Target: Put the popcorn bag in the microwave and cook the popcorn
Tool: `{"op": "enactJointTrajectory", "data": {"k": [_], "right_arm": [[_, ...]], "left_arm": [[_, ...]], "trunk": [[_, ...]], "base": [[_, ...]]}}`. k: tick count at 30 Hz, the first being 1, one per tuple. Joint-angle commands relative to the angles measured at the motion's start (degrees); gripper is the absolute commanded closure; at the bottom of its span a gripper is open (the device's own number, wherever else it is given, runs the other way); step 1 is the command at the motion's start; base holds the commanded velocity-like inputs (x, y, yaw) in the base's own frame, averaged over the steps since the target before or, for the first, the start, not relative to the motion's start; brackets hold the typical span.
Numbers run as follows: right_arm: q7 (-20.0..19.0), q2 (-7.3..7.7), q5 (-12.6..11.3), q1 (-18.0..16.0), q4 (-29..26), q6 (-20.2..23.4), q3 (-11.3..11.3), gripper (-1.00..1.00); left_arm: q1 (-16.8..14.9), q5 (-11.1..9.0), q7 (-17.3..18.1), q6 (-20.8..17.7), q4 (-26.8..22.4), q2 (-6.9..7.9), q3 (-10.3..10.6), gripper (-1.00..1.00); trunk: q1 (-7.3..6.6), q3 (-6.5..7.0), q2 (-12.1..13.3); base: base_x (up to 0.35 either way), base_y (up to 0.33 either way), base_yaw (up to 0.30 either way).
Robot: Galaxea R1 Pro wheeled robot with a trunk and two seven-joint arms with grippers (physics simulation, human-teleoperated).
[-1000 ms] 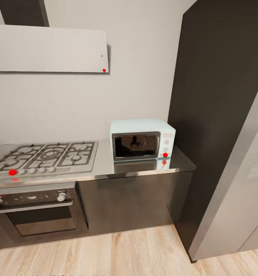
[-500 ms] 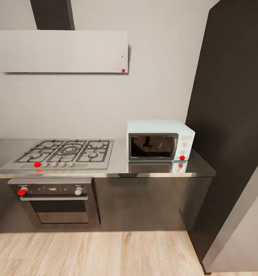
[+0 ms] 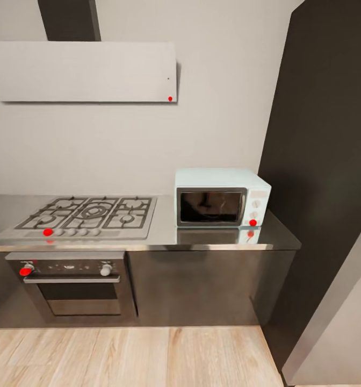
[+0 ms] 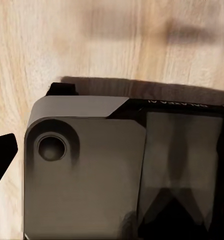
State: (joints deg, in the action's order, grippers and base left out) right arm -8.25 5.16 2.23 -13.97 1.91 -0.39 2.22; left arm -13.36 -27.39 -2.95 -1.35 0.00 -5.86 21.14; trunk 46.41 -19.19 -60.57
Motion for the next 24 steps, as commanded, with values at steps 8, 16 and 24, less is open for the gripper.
{"op": "enactJointTrajectory", "data": {"k": [8, 16, 24], "right_arm": [[-0.2, 0.02, 0.2, -0.1, 0.1, 0.0, 0.2, -1.00], [-0.2, 0.02, 0.2, -0.1, 0.1, 0.0, 0.2, -1.00], [-0.2, 0.02, 0.2, -0.1, 0.1, 0.0, 0.2, -1.00]], "left_arm": [[0.0, -0.5, -0.2, -0.1, 0.0, 0.06, 0.5, -1.00], [0.0, -0.5, -0.2, -0.1, 0.0, 0.05, 0.5, -1.00], [0.0, -0.5, -0.2, -0.1, 0.0, 0.05, 0.5, -1.00]], "trunk": [[0.01, -0.06, 0.0], [0.01, -0.06, 0.0], [0.01, -0.06, 0.0]], "base": [[0.148, -0.239, 0.000], [0.131, -0.252, 0.000], [0.101, -0.263, 0.000]]}}
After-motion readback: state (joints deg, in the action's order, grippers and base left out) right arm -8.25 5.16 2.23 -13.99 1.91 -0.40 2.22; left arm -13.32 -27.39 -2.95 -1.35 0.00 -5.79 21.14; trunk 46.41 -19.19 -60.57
